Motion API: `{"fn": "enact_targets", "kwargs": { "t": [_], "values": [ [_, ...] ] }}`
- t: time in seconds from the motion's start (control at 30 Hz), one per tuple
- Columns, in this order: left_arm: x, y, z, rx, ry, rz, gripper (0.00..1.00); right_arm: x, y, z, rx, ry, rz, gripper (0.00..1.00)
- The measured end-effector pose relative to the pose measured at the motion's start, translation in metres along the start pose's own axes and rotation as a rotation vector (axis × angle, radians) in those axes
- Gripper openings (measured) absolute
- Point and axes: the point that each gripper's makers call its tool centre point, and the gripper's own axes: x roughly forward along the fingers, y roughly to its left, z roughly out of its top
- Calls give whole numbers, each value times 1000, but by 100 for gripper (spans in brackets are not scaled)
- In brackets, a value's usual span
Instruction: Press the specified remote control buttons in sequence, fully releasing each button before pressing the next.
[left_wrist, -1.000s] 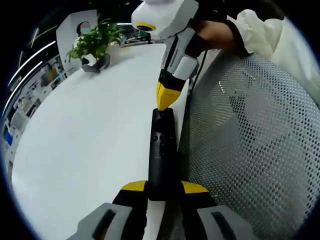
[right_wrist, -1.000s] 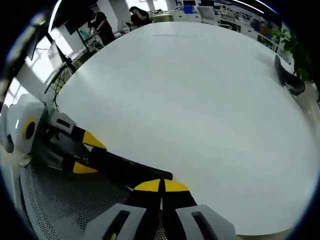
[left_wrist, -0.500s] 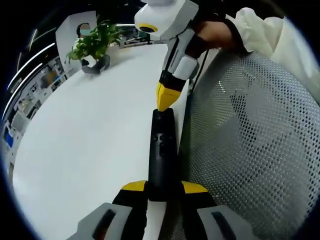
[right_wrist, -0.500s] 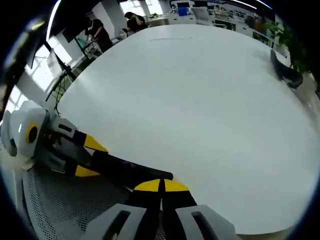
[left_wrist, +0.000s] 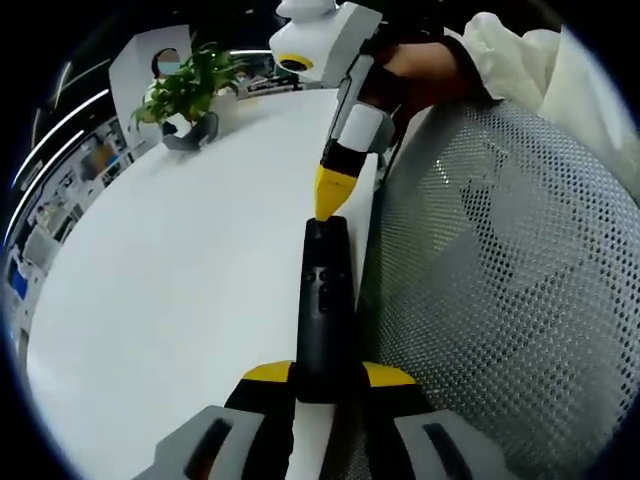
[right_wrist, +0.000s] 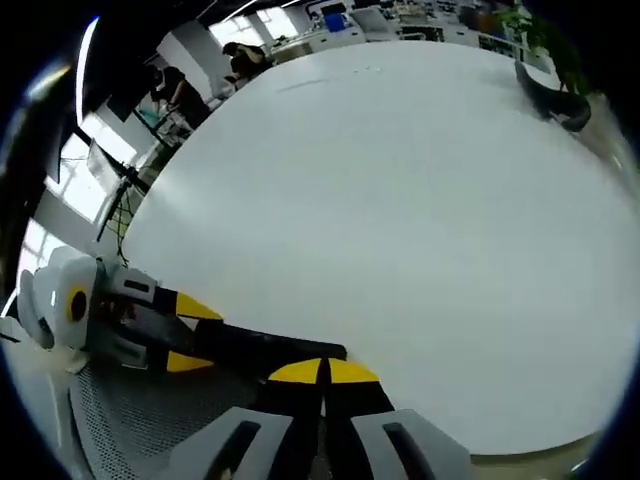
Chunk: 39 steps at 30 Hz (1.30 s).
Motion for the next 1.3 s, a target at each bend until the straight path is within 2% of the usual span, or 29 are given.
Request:
{"fn": "enact_targets", "kwargs": {
  "t": [0.17,0.33,0.93,1.13,1.3],
  "values": [
    [0,0,0,4,-4,2,24,2,6,-1,-39,17,15,0],
    [0,1,1,4,-11,2,24,3,12,-1,-36,24,49,0],
    [2,2,1,3,-19,5,24,6,10,-1,-41,25,21,0],
    [2,3,1,6,-20,5,25,7,12,-2,-180,38,-17,0],
    [2,3,1,6,-20,4,25,7,10,-1,-159,34,-11,0]
  ]
}}
